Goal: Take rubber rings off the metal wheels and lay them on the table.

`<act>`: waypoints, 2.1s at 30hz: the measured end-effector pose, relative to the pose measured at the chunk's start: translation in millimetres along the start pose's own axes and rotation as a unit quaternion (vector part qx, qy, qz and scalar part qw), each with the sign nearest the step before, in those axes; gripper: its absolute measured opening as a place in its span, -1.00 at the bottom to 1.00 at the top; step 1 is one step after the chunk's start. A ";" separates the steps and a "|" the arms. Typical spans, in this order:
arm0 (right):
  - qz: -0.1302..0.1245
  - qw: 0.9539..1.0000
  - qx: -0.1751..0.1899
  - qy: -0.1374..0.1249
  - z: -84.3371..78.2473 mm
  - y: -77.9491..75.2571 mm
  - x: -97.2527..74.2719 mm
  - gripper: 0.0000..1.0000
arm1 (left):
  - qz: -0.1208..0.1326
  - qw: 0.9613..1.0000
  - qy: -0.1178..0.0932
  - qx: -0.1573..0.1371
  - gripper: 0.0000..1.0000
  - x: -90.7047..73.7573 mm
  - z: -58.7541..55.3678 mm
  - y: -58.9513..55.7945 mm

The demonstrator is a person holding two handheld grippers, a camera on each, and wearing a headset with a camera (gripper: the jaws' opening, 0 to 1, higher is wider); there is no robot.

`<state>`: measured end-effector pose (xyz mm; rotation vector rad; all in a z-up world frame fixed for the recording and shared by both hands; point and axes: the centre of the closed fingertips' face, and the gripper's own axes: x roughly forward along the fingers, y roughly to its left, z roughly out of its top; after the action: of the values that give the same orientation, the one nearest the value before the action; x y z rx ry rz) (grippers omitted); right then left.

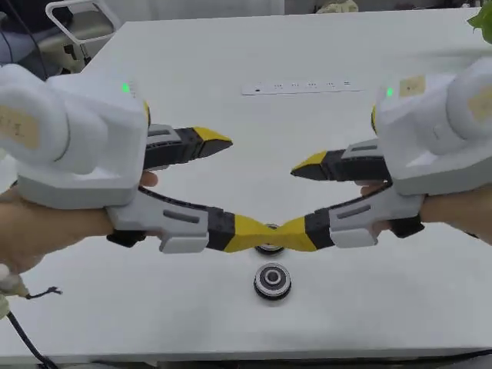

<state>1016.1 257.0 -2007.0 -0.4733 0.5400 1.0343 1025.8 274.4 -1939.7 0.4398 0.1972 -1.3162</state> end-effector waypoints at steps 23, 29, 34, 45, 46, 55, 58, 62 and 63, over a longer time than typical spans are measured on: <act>0.081 0.992 0.094 0.005 -46.8 33.8 33.0 -0.37 | -0.087 0.991 0.083 -0.055 -0.47 39.6 -88.9 -55.8; 0.084 0.992 0.091 0.005 -46.5 37.6 34.7 -0.44 | -0.088 0.991 0.096 -0.038 -0.62 43.7 -97.6 -57.5; 0.088 0.992 0.085 0.009 -49.2 40.5 37.2 -0.50 | -0.093 0.990 0.093 -0.041 -0.78 44.5 -99.1 -59.7; 0.086 0.993 0.079 0.010 -50.2 41.5 41.3 -0.58 | -0.091 0.992 0.079 -0.037 -0.84 46.0 -100.4 -56.9; 0.086 0.993 0.079 0.010 -50.3 41.3 41.0 -0.58 | -0.091 0.992 0.078 -0.037 -0.84 46.4 -100.5 -56.6; 0.091 0.993 0.074 0.017 -54.4 39.4 36.0 -0.73 | -0.093 0.993 0.066 -0.040 -0.84 49.4 -98.6 -56.4; 0.091 0.993 0.066 0.019 -55.2 39.3 35.4 -0.78 | -0.093 0.993 0.064 -0.042 -0.84 50.0 -98.1 -56.7; 0.088 0.993 0.070 0.024 -55.6 39.7 35.8 -0.72 | -0.093 0.993 0.063 -0.042 -0.84 50.5 -97.2 -56.9; 0.087 0.993 0.071 0.023 -54.7 39.8 36.5 -0.55 | -0.092 0.993 0.063 -0.042 -0.84 50.2 -97.2 -56.9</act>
<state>984.7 265.8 -2076.6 -0.3287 0.6994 1.1448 993.9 260.0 -2057.9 0.4403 0.4050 -1.4561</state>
